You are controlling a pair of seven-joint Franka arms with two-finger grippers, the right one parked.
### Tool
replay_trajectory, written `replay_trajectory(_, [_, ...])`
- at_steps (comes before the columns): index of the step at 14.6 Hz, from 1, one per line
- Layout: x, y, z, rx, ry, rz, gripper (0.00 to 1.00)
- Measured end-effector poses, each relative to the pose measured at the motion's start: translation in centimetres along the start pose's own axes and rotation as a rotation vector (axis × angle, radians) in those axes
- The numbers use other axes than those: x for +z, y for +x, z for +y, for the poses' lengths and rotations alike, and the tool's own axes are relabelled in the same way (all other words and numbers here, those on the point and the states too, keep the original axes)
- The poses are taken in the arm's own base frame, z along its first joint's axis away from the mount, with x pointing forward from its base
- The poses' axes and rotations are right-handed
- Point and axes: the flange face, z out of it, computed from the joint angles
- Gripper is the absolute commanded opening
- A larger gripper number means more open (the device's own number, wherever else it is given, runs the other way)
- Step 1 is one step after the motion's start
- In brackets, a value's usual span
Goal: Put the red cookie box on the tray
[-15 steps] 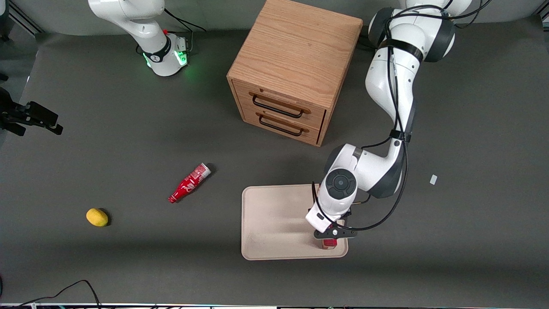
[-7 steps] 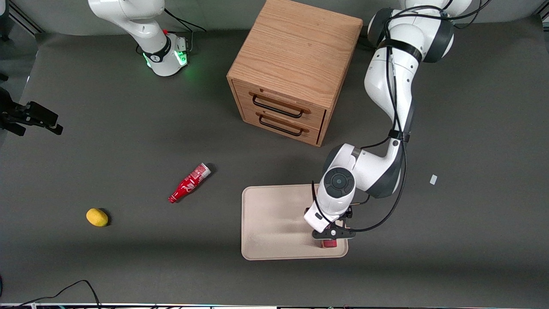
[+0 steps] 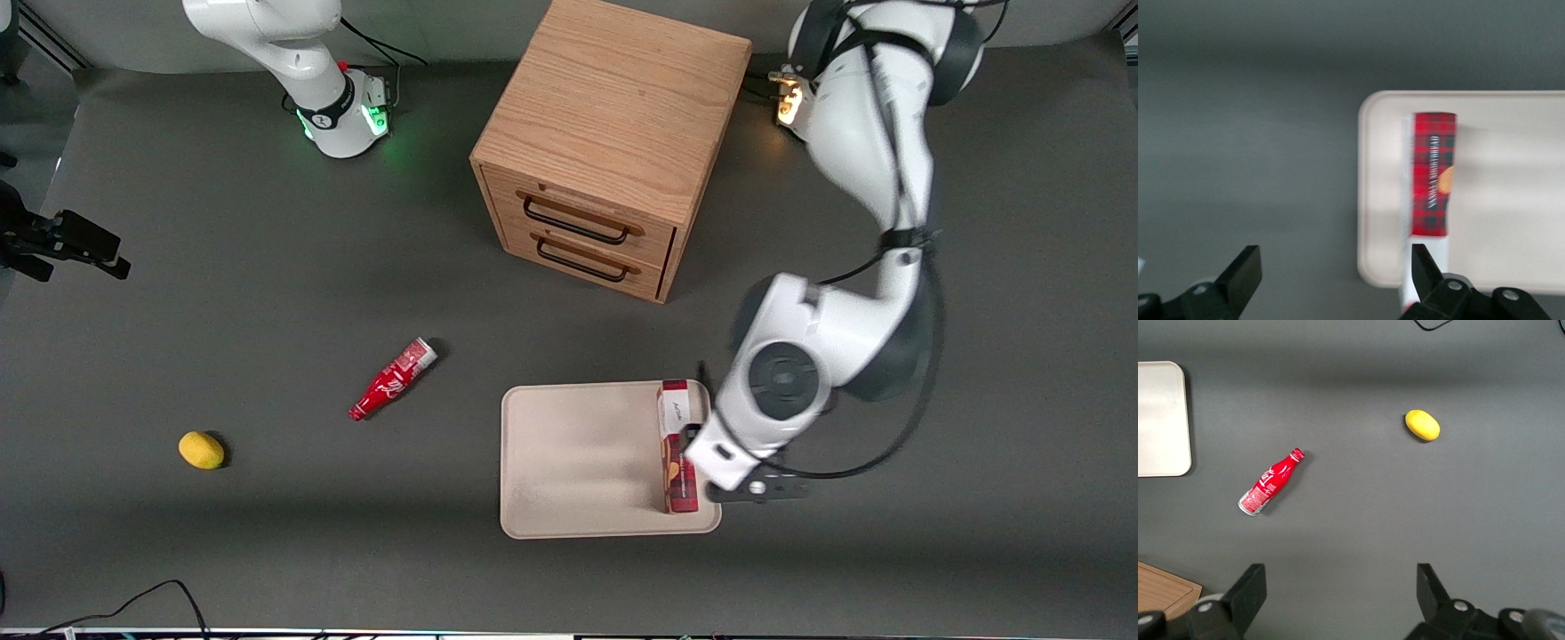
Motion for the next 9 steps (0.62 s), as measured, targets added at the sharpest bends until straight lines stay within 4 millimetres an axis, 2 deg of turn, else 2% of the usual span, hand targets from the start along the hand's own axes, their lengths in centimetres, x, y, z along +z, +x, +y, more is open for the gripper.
replay_trajectory(2, [-5.4, -0.7, -3.2, 0.03, -0.007, 0.014, 1.0])
replay_trajectory(3, [-6.9, -1.3, -4.7, 0.048, -0.008, 0.014, 1.0])
replay_trajectory(6, [-8.7, -3.7, -10.4, 0.084, -0.012, -0.019, 1.0])
replay_trajectory(9, [-10.5, -7.4, -15.4, 0.119, -0.018, -0.042, 1.0])
